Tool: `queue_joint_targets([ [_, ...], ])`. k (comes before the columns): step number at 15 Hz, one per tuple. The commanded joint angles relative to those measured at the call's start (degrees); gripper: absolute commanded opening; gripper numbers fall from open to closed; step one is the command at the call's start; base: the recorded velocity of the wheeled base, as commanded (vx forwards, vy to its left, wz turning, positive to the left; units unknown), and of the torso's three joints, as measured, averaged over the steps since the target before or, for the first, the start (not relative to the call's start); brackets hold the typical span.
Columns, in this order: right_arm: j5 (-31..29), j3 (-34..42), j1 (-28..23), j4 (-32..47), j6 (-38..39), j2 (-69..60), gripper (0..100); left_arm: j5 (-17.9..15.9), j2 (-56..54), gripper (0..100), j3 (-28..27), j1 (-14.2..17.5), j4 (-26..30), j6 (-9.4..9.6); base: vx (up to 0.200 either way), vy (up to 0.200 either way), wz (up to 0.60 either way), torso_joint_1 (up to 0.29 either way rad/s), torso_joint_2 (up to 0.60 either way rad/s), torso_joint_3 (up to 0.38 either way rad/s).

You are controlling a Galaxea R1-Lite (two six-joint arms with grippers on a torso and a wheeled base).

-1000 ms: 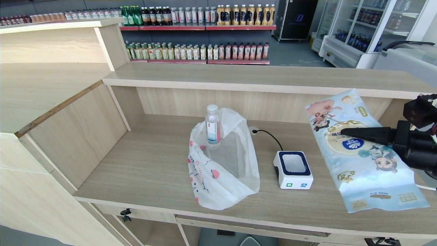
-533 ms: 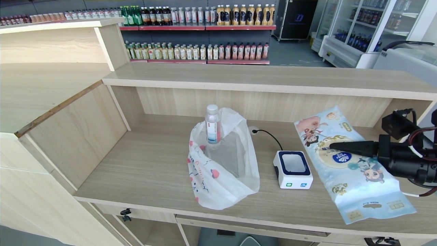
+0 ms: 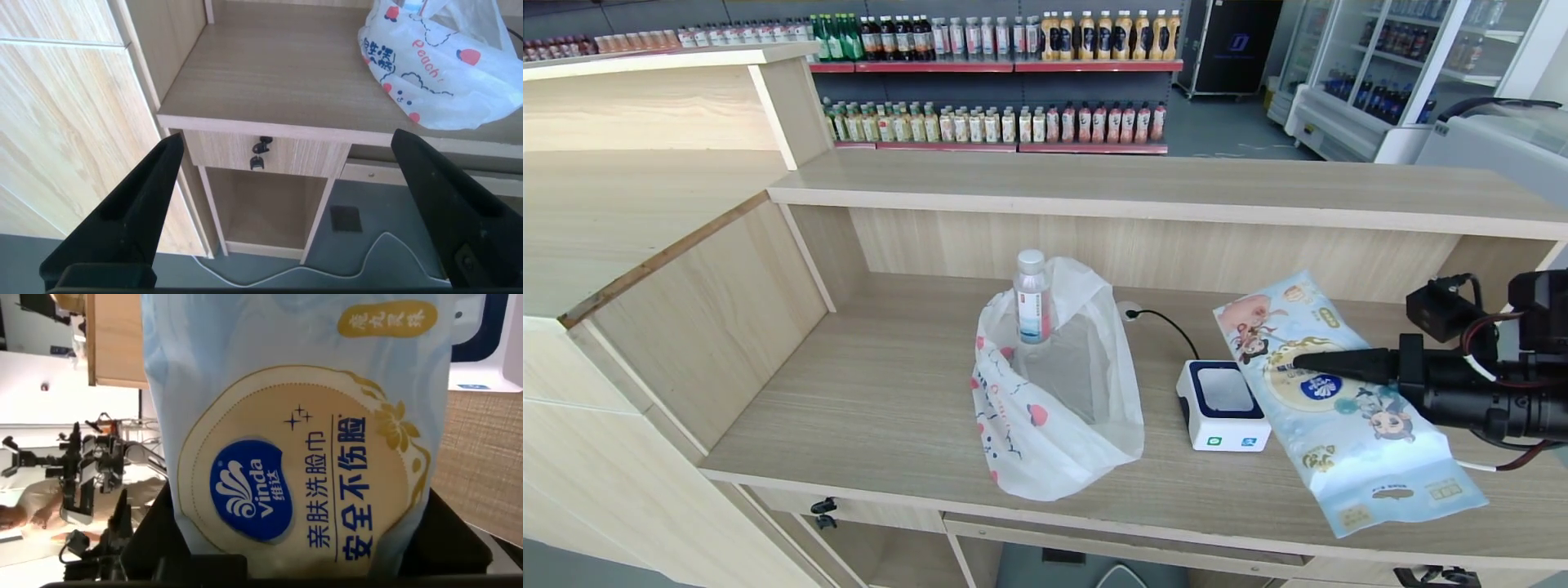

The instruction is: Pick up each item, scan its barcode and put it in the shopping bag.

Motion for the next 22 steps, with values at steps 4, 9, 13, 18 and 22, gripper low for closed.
queue_joint_targets([
  [4,0.0,-1.9,-0.1,-0.1,-0.2,3.4,0,0.0,0.1,100,0.0,0.0,0.0,-0.02,0.000,0.000,0.00,0.000,0.00,0.000],
  [9,0.1,-1.3,0.4,-0.2,-1.6,4.3,0,0.0,0.1,100,0.0,0.0,0.0,-0.02,0.000,0.000,0.00,0.000,0.00,0.000],
  [13,0.1,-1.8,1.2,-0.8,-1.9,5.9,0,0.0,0.1,100,0.0,0.0,0.0,-0.02,0.000,0.000,0.00,0.000,0.00,0.000],
  [18,0.1,-1.7,1.5,-2.0,-2.9,7.6,0,0.0,0.1,100,0.0,0.0,0.0,-0.02,0.000,0.000,0.00,0.000,0.00,0.000],
  [22,0.0,-1.9,2.4,-4.0,-2.9,8.6,0,0.0,0.1,100,0.0,0.0,0.0,-0.02,0.000,0.000,0.00,0.000,0.00,0.000],
])
